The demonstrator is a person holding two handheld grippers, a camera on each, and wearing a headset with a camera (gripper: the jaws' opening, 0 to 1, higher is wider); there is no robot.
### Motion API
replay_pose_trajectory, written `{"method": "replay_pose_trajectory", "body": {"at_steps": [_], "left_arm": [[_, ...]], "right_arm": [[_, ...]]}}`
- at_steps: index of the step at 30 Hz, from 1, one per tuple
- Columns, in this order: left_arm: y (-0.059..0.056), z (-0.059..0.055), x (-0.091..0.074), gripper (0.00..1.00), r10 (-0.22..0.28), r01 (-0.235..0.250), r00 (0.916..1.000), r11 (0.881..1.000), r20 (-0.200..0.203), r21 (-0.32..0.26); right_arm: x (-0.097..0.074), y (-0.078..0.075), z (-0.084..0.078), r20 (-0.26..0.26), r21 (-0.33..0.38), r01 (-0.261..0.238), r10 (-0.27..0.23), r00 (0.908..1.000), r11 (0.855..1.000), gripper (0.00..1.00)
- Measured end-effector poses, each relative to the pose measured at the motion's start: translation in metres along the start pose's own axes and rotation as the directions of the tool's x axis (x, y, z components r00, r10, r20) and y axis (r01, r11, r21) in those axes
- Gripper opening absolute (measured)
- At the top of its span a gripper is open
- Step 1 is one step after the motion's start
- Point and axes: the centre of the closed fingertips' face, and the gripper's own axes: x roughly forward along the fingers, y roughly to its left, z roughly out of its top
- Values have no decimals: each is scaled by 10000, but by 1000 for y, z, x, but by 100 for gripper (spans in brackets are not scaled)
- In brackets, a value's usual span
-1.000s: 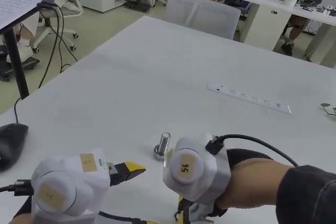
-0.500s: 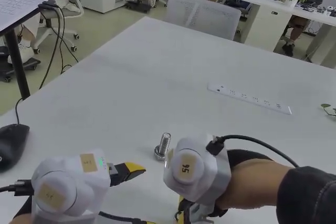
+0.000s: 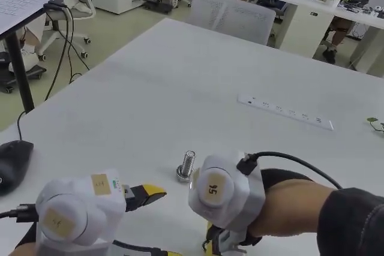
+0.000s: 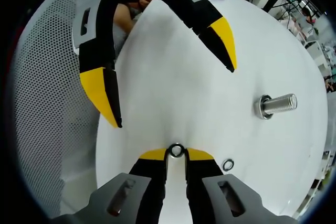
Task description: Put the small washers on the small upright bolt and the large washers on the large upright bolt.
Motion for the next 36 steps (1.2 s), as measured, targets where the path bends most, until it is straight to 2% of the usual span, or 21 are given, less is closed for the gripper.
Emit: {"method": "replay_pose_trajectory", "body": {"at_steps": [15, 20, 30, 36], "left_arm": [[1, -1, 0, 66, 1, -1, 10000, 10000, 16, -7], [0, -1, 0, 66, -26, 26, 10000, 10000, 3, 6], [-1, -1, 0, 66, -61, 61, 10000, 10000, 20, 15], [-1, 0, 1, 66, -101, 101, 9999, 9999, 2, 24]], "right_arm": [[0, 0, 0, 18, 129, -25, 25, 10000, 9999, 14], [-7, 0, -2, 144, 369, -15, 10, 9999, 9993, 14], [-17, -2, -15, 81, 639, 101, -107, 9999, 9979, 14], [-25, -5, -30, 100, 1039, 215, -227, 9997, 9944, 14]]}}
